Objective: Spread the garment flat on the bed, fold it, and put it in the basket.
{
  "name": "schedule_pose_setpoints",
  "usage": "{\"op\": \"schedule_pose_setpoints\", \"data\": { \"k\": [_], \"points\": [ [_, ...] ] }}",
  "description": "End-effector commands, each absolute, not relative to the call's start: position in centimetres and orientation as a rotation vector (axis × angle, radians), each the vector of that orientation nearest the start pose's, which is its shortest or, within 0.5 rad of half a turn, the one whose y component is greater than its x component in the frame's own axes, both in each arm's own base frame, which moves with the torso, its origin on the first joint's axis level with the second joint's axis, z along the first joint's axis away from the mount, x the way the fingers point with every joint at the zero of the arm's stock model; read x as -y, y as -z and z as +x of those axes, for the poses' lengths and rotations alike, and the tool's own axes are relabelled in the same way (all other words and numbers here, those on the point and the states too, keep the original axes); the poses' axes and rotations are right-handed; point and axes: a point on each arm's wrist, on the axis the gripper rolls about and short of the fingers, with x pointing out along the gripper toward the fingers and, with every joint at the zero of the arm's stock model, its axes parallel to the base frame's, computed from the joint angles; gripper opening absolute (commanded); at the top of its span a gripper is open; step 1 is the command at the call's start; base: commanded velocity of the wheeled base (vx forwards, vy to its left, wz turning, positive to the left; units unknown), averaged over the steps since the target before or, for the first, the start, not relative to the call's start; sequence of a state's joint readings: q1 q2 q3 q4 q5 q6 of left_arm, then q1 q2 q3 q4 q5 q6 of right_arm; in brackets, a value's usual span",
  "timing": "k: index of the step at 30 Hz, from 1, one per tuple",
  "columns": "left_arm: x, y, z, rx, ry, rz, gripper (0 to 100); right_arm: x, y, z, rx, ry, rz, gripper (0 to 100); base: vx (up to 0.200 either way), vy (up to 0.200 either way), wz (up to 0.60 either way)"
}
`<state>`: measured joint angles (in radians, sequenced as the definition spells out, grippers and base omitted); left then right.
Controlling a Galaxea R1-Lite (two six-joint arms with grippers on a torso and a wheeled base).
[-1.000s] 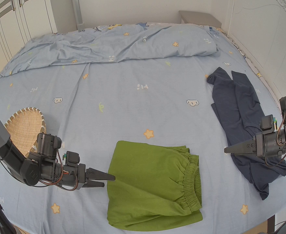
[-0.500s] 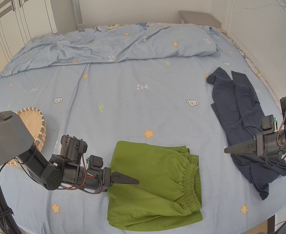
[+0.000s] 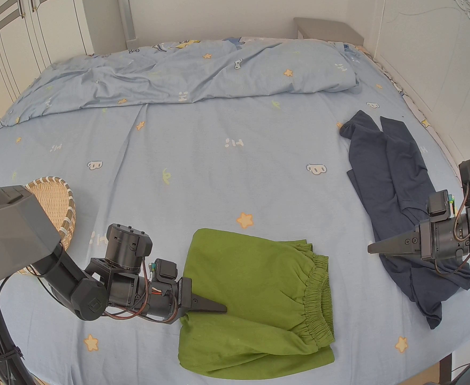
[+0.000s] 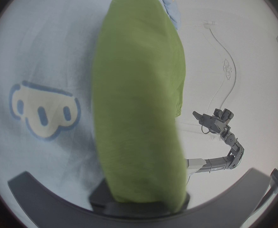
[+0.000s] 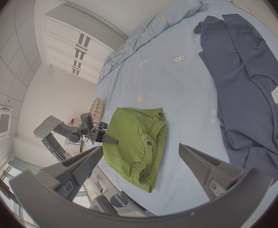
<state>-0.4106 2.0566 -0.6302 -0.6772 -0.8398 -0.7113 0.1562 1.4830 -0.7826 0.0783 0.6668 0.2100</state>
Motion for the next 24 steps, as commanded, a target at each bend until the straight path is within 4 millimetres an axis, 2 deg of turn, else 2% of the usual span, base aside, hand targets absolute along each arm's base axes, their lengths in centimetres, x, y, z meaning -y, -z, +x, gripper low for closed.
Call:
{"op": "schedule_pose_setpoints", "data": {
  "k": [1, 6, 9, 16, 20, 24],
  "points": [
    [13.0, -6.0, 27.7, -1.161, 0.836, -0.773, 0, -4.9, -17.5, 22.2, -0.860, -0.698, 0.391, 100, 0.000, 0.000, 0.00],
    [11.9, -10.1, 28.1, -1.202, 0.768, -0.787, 0, -4.9, -17.5, 22.1, -0.860, -0.697, 0.392, 100, 0.000, 0.000, 0.00],
    [11.1, -11.6, 28.3, -1.178, 0.762, -0.765, 0, -4.9, -17.5, 22.1, -0.859, -0.695, 0.392, 100, 0.000, 0.000, 0.00],
    [9.9, -12.4, 28.8, -1.178, 0.735, -0.750, 0, -4.9, -17.5, 22.2, -0.862, -0.696, 0.393, 100, 0.000, 0.000, 0.00],
    [9.4, -14.2, 28.4, -1.165, 0.731, -0.751, 0, -4.9, -17.5, 22.2, -0.863, -0.695, 0.393, 100, 0.000, 0.000, 0.00],
    [9.2, -15.4, 27.7, -1.151, 0.742, -0.741, 0, -4.9, -17.5, 22.1, -0.860, -0.696, 0.392, 100, 0.000, 0.200, 0.00]
  ]
}}
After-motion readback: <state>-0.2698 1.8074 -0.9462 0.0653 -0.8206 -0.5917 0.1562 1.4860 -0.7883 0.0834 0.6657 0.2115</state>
